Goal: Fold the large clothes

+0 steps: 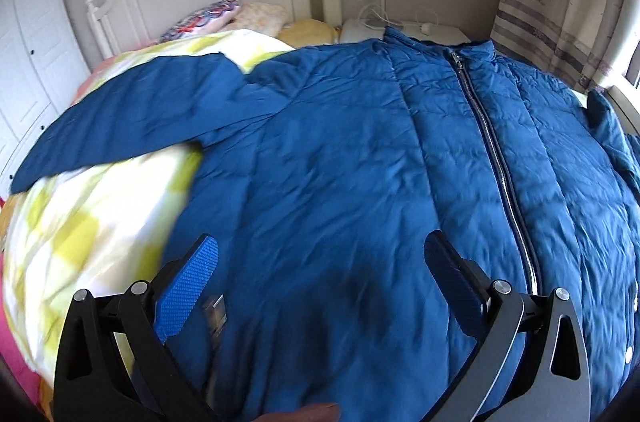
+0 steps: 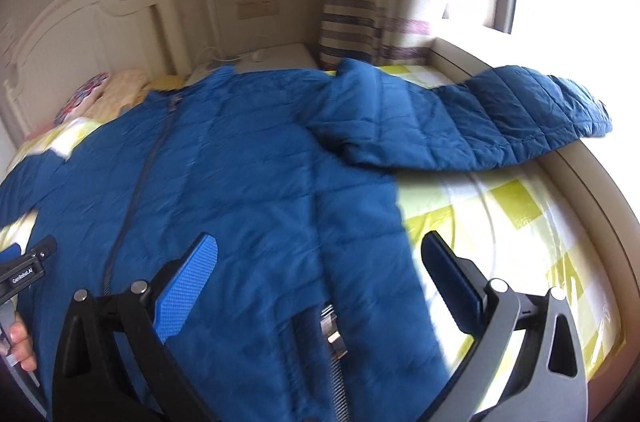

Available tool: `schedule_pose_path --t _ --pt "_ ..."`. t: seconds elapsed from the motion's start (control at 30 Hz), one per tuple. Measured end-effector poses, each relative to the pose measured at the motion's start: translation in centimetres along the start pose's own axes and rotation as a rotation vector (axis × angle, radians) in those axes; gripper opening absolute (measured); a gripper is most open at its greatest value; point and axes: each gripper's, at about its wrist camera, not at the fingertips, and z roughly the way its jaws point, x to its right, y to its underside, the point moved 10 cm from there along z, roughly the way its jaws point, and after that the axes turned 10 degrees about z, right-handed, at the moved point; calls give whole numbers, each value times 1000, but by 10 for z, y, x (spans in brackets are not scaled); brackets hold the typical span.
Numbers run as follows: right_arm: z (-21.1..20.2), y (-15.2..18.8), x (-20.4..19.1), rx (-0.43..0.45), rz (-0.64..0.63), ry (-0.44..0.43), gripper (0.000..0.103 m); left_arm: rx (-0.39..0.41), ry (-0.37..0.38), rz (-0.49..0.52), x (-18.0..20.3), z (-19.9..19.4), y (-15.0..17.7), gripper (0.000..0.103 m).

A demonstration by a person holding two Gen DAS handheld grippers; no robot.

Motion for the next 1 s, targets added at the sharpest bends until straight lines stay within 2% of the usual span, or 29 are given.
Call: schedule_pose_path --t 0.1,0.17,0.3,0.4,0.6,0.63,0.67,0.73,0.77,0.8,0.83,0.87,0.93,1.0 --pt "20 -19 42 -24 104 27 101 -11 20 34 14 29 -18 99" --pt "29 -33 90 -21 219 91 101 -36 46 54 24 48 -22 99" --pt "42 -62 184 18 374 237 101 -37 89 52 31 62 -23 99" --pt "53 -77 232 23 496 277 101 -34 135 25 28 66 -22 99" --pt "94 -108 238 30 505 208 101 -36 137 46 32 66 -21 99" --pt "103 -110 244 23 539 205 95 -36 142 52 32 66 -22 99" --pt "106 -107 238 13 567 198 67 -36 147 54 31 65 -21 99" --pt "116 -110 238 7 636 141 17 -33 155 57 31 64 -20 99" --pt "111 -119 230 48 620 130 10 -30 155 56 31 65 -21 99" --pt "101 -130 214 102 568 122 10 -29 155 56 31 65 -21 99" --pt "85 -147 178 177 456 85 9 -26 160 53 31 65 -21 98" --pt "77 -153 154 200 396 56 9 -23 162 51 31 64 -21 96" --pt "55 -163 66 237 196 -78 9 -19 167 52 31 64 -22 95" --pt "42 -152 -12 224 24 -203 9 -15 172 47 31 63 -22 95"
